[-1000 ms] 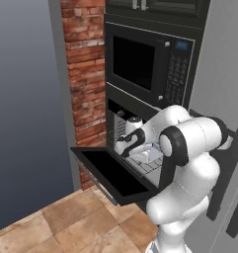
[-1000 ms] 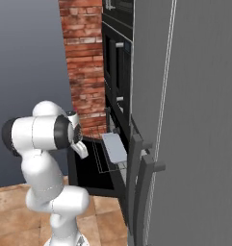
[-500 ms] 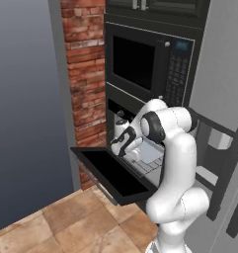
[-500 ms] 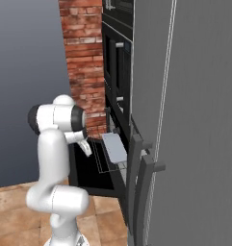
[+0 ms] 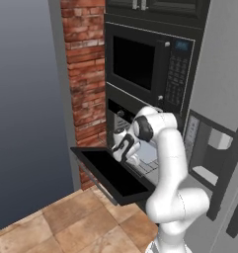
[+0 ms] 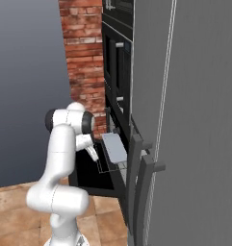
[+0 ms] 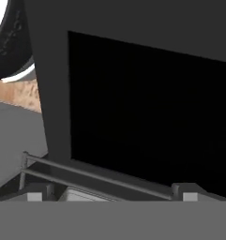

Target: Take the baked cake out of the oven and place it on the plate for cooling. Then close the oven door.

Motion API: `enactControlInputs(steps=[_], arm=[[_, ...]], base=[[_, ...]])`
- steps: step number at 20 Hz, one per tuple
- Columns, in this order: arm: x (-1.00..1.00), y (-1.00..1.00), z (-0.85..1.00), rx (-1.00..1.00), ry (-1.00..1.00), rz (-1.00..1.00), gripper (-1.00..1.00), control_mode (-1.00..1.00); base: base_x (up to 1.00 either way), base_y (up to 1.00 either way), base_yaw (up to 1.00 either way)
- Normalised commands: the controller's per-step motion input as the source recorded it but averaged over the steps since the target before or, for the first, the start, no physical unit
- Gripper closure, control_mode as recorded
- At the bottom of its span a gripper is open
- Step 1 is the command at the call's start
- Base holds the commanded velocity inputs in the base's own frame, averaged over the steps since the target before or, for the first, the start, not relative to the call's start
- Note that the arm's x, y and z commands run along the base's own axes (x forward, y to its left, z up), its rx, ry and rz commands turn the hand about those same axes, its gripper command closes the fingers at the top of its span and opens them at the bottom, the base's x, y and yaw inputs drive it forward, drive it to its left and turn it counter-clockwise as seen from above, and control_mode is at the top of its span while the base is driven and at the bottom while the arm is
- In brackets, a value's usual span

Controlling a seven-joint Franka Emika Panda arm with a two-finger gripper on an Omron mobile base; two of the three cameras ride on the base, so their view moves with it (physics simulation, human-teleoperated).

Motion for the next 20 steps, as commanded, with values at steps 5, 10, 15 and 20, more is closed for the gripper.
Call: enactControlInputs(steps=[5,10,15,20], arm=[[0.48,-0.21,-0.56,0.00,0.01,0.00,-1.00,-1.00],[0.45,-0.06,-0.62,0.00,0.00,0.00,-1.00,-1.00],[0.38,-0.13,-0.55,-0.04,0.00,0.00,-1.00,-1.00],[0.10,-0.60,-0.37,-0.27,-0.12,-0.02,-1.00,-1.00]], base=[[0.00,0.00,0.00],[0.00,0.00,0.00],[0.00,0.00,0.00],[0.00,0.00,0.00]])
